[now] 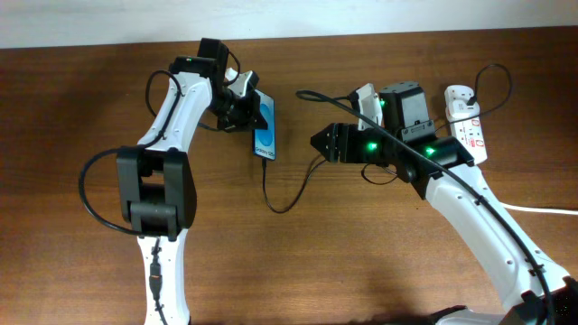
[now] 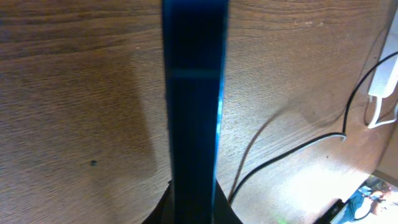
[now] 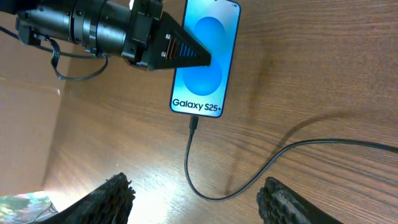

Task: Plug charger to phone and switch on socket
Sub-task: 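Lower the connected phone flat onto the table with the left gripper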

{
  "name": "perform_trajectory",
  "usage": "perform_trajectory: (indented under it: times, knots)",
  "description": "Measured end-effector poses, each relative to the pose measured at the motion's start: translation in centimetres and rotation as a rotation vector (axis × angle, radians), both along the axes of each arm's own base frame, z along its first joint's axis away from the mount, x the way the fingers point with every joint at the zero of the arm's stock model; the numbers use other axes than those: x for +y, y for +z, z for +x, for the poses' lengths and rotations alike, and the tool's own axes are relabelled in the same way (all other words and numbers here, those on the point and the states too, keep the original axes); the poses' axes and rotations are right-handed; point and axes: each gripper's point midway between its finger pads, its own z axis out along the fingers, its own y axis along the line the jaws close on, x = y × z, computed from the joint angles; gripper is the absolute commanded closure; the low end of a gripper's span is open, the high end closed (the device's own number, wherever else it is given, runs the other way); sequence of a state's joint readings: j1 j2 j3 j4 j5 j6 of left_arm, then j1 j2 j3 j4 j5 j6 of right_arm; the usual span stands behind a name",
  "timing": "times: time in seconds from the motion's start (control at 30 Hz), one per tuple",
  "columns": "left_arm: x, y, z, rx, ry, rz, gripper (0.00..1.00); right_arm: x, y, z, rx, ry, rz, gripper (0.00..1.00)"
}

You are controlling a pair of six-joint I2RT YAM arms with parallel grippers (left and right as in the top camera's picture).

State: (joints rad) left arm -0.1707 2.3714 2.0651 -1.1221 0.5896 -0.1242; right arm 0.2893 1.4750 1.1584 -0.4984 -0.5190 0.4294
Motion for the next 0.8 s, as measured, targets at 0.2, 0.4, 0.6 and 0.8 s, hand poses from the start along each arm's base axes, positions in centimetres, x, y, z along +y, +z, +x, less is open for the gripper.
perform_trajectory:
  times: [0.2, 0.4, 0.6, 0.8]
  knots:
    - [0.4, -0.3, 0.2, -0.007, 0.004, 0.028, 1.00, -0.1, -0.2, -0.1, -0.002, 0.009, -0.014, 0.31]
    - [0.6, -0.4, 0.2, -0.009, 0.006, 0.043, 1.00, -0.2, -0.3, -0.2, 0.001, 0.007, -0.017, 0.31]
    - [1.2, -0.8, 0.2, -0.008, 0.012, 0.085, 1.00, -0.4, -0.5, -0.1, 0.004, -0.005, -0.032, 0.31]
    - [1.7, -1.1, 0.3, -0.013, 0.016, 0.118, 1.00, -0.4, -0.5, -0.1, 0.004, -0.005, -0.032, 0.31]
